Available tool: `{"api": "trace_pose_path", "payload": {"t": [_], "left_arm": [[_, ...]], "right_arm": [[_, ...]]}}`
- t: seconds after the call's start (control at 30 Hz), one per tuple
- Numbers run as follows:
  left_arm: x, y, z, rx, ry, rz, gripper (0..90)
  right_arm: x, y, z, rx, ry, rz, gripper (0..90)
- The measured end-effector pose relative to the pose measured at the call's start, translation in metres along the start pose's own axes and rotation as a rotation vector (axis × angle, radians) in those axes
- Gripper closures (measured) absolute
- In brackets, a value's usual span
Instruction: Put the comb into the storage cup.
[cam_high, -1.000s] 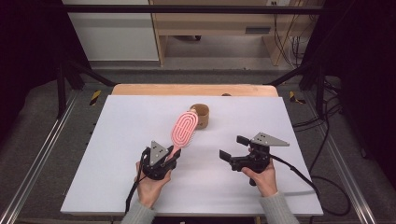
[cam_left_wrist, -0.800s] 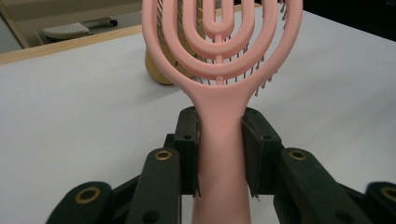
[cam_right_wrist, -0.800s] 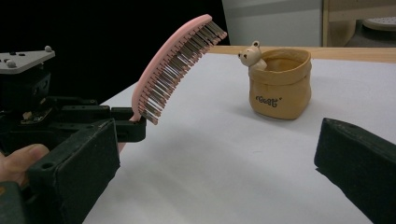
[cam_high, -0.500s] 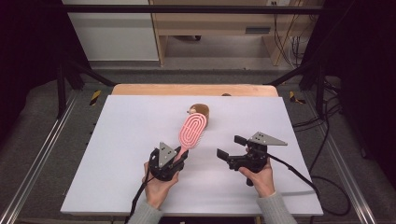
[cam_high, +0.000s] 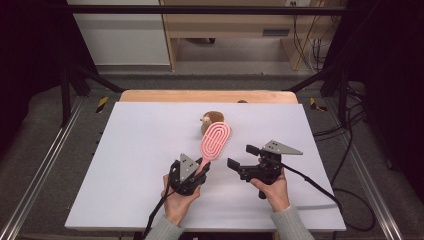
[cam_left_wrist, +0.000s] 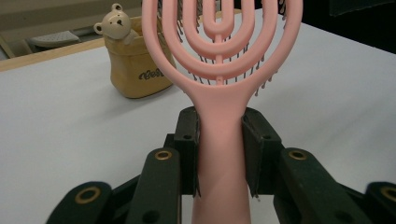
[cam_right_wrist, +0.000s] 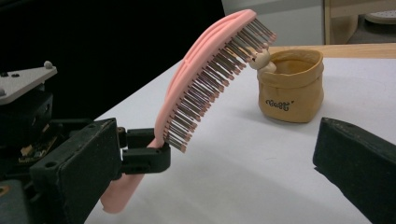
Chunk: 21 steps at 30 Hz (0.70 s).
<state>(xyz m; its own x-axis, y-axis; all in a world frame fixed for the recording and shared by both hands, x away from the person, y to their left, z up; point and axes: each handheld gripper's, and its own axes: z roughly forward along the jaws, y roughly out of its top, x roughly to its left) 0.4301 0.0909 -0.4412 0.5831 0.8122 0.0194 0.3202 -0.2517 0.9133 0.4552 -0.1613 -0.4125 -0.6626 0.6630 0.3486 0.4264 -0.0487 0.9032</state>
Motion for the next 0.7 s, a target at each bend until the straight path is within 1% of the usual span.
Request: {"api": "trace_pose_path", "payload": {"t": [0.27,0.43,0.53,0.7], "left_arm": [[-0.011,0.002,0.003,-0.009,-0.009,0.013,69.7],[-0.017,0.004,0.004,-0.015,-0.015,0.021,69.6],[-0.02,0.004,0.005,-0.015,-0.019,0.023,69.7],[-0.024,0.004,0.006,-0.015,-0.026,0.03,69.7]], "right_arm": [[-0.001,0.002,0.002,-0.014,-0.009,0.026,2.0],[-0.001,0.002,0.003,-0.012,-0.008,0.034,1.9],[-0.001,0.002,0.004,-0.01,-0.01,0.046,2.1],[0.0,0.002,0.007,-0.007,-0.016,0.037,2.1]]}}
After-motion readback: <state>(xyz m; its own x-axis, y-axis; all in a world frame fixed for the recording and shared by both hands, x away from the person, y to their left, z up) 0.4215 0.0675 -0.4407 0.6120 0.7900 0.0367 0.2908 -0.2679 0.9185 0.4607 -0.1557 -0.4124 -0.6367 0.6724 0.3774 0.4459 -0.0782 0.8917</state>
